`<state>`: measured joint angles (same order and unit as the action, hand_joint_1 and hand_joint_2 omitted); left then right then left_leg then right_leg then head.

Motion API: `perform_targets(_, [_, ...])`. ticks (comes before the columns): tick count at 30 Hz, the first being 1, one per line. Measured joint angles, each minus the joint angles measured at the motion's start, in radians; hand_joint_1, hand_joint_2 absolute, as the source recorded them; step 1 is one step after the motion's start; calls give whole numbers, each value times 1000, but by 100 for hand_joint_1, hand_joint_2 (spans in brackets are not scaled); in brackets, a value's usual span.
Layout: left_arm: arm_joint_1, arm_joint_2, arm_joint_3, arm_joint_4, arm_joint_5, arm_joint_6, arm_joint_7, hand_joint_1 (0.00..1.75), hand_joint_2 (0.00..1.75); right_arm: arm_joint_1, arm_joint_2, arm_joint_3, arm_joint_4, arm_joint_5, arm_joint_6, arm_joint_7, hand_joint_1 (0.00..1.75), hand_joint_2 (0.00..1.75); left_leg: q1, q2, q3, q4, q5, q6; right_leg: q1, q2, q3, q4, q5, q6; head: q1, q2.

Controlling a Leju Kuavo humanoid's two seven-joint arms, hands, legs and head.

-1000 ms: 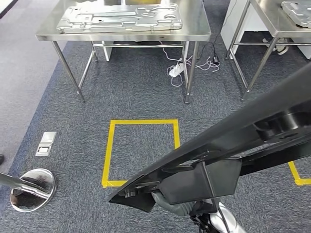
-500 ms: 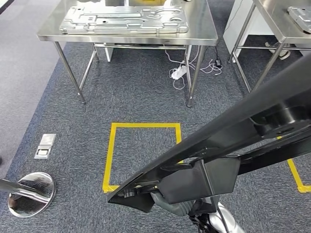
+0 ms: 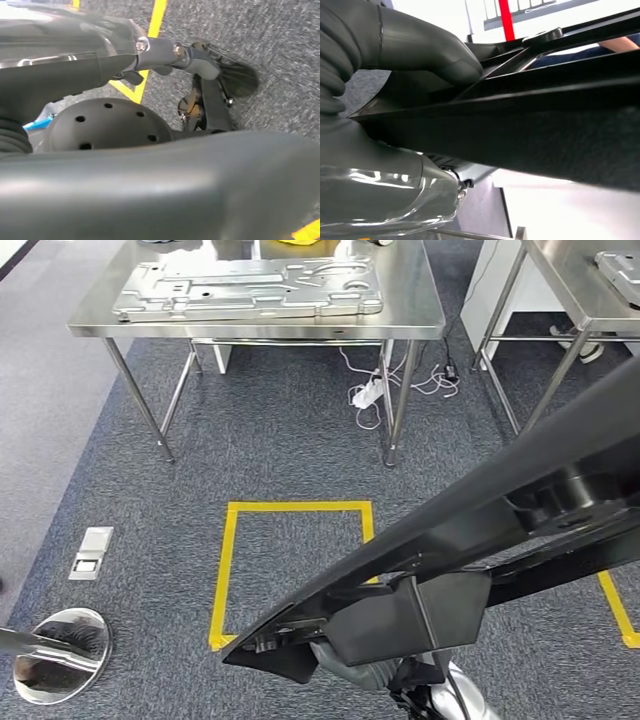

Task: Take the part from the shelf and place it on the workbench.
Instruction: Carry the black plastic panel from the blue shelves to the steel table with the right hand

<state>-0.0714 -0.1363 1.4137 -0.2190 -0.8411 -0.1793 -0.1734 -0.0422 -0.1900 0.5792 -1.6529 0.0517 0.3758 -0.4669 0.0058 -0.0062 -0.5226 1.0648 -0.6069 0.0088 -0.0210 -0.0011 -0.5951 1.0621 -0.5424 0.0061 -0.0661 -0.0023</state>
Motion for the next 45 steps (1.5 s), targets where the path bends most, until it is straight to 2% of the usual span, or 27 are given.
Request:
perform_targets(2, [-1, 0, 0, 0, 0, 0, 0, 0, 175, -7, 1, 1, -4, 0, 1, 0, 175, 175, 3, 0, -44, 88, -38, -12, -5, -4, 11, -3, -7, -9, -1, 0])
perform_targets(4, [0, 0, 0, 0, 0, 0, 0, 0, 175, -12, 1, 2, -4, 0, 2, 0, 175, 175, 7, 0, -125, 219, -78, -19, -5, -5, 21, -3, -18, -13, -1, 0])
perform_targets(5, [2, 0, 0, 0, 0, 0, 0, 0, 175, -13, 1, 2, -4, 0, 3, 0, 175, 175, 7, 0, -157, 259, -77, -20, -5, -5, 28, -3, -23, -13, -1, 0])
perform_targets(6, [4, 0, 0, 0, 0, 1, 0, 0, 175, -14, 1, 3, -4, 0, 3, 0, 175, 175, 7, 0, -171, 262, -54, -20, -5, -4, 38, -3, -30, -13, -1, 0])
perform_targets(8, [5, 0, 0, 0, 0, 1, -1, 0, 175, -20, 2, 6, -4, 0, 5, 0, 175, 175, 6, 0, -151, 165, 40, -13, -5, -2, 61, -3, -46, -9, -1, 0])
perform_targets(9, [5, 1, 1, 0, 0, 1, -1, 0, 175, -24, 2, 8, -4, 0, 6, 0, 175, 175, 3, 0, -134, 111, 78, -7, -4, -1, 71, -4, -53, -6, -1, 0])
perform_targets(10, [5, 1, 1, 0, 0, 1, -2, 0, 175, -28, 2, 10, -4, 0, 7, 1, 175, 175, -1, 0, -119, 68, 101, -1, -4, 0, 77, -5, -59, -1, -1, 0])
perform_targets(13, [3, 2, 1, 0, 1, 1, -3, 0, 175, -37, 3, 14, -3, -2, 9, 3, 175, 175, -8, 1, -102, 25, 88, 13, -4, 1, 79, -14, -65, 16, -1, 0])
perform_targets(15, [4, 2, 1, 0, 1, 1, -4, 0, 175, -41, 2, 15, -3, -5, 10, 3, 175, 175, -3, 1, -89, 5, 81, 20, -4, -1, 83, -11, -73, 26, 0, 0])
perform_targets(16, [4, 2, 1, 0, 1, 1, -4, 0, 175, -45, 2, 16, -3, -6, 10, 3, 175, 175, 0, 1, -80, -4, 80, 24, -3, -2, 74, 14, -86, 28, 0, 0])
perform_targets(17, [4, 2, 1, 0, 1, 1, -4, 0, 175, -48, 2, 16, -3, -7, 11, 3, 175, 175, 2, 2, -71, -9, 78, 29, -3, -1, 51, 59, -107, 29, 1, 0])
perform_targets(19, [2, 2, 1, 0, 1, 0, -5, 0, 175, -49, 2, 18, 0, -10, 11, 3, 175, 175, 2, 3, -58, -12, 70, 36, -2, 0, -27, 189, -151, 30, 1, 0])
perform_targets(20, [2, 2, 1, 0, 1, 1, -5, 0, 175, -49, 2, 19, 3, -11, 11, 3, 175, 175, 1, 2, -52, -12, 64, 37, -2, 0, -63, 237, -157, 31, 1, 0])
perform_targets(21, [3, 2, 1, 0, 1, 1, -5, 0, 175, -48, 2, 20, 5, -12, 11, 3, 175, 175, 1, 2, -43, -12, 57, 37, -2, 0, -84, 254, -141, 32, 1, 0])
perform_targets(22, [4, 2, 1, 0, 2, 1, -5, 0, 175, -48, 3, 22, 6, -13, 11, 3, 175, 175, 1, 1, -32, -12, 49, 34, -2, -1, -88, 233, -105, 32, 1, 0])
perform_targets(24, [5, 2, 1, 0, 3, 1, -5, 0, 175, -49, 3, 24, 7, -14, 12, 3, 175, 175, 2, 0, -8, -12, 32, 28, -2, -1, -55, 120, -14, 28, 1, 0])
perform_targets(25, [4, 2, 2, 0, 3, 1, -5, 0, 175, -51, 3, 25, 8, -15, 13, 2, 175, 175, 0, 0, -1, -11, 25, 23, 0, -1, -35, 67, 13, 26, 1, 0])
perform_targets(27, [0, 2, 3, 0, 5, 1, -5, 0, 175, -57, 3, 28, 10, -16, 18, 2, 175, 175, -1, 0, 4, -12, 16, 14, 4, 1, -17, 20, 15, 17, 1, 0])
perform_targets(31, [-5, 1, 6, 0, 13, 1, -5, 0, 175, -69, 6, 31, 10, -20, 21, 1, 175, 175, 0, 2, -1, 6, -5, -5, -1, 1, -5, 3, 1, -2, 1, 0])
perform_targets(33, [-6, 1, 7, 0, 16, 1, -6, 0, 175, -77, 9, 34, 10, -20, 22, 1, 175, 175, 3, 2, -53, 105, -47, -15, -4, -3, 4, 0, -6, -11, 0, 0])
perform_targets(35, [-4, 1, 7, 0, 18, 0, -7, 0, 175, -82, 11, 38, 13, -21, 23, 2, 175, 175, 6, 2, -134, 235, -83, -21, -4, -4, 13, 0, -16, -14, 0, 0])
perform_targets(36, [-2, 1, 7, 0, 18, 0, -7, 0, 175, -82, 11, 39, 14, -21, 23, 2, 175, 175, 6, 2, -162, 267, -78, -22, -4, -3, 20, 0, -22, -14, 0, 0])
perform_targets(37, [-1, 1, 7, 0, 17, 0, -7, 0, 175, -83, 11, 40, 15, -21, 23, 2, 175, 175, 6, 2, -171, 259, -50, -20, -3, -2, 30, 0, -28, -14, 0, 0])
perform_targets(39, [0, 2, 7, 0, 15, 0, -7, 0, 175, -85, 12, 41, 16, -21, 23, 2, 175, 175, 4, 2, -143, 152, 45, -11, -4, -1, 55, -1, -44, -10, 1, 0])
perform_targets(40, [0, 2, 7, 0, 15, 0, -8, 0, 175, -87, 13, 42, 16, -21, 23, 1, 175, 175, 0, 2, -125, 98, 82, -4, -2, 0, 65, -1, -52, -7, 1, 0])
perform_targets(41, [0, 3, 7, 0, 14, 1, -8, 0, 175, -88, 15, 43, 17, -21, 23, 2, 175, 175, -3, 2, -111, 59, 101, 2, -2, 1, 71, -2, -57, -2, 1, 0])
perform_targets(45, [-2, 4, 8, 0, 14, 10, -6, 0, 175, -89, 16, 46, 15, -22, 21, 2, 175, 175, -7, 2, -93, 12, 81, 21, -1, 0, 75, -12, -66, 20, 1, 0])
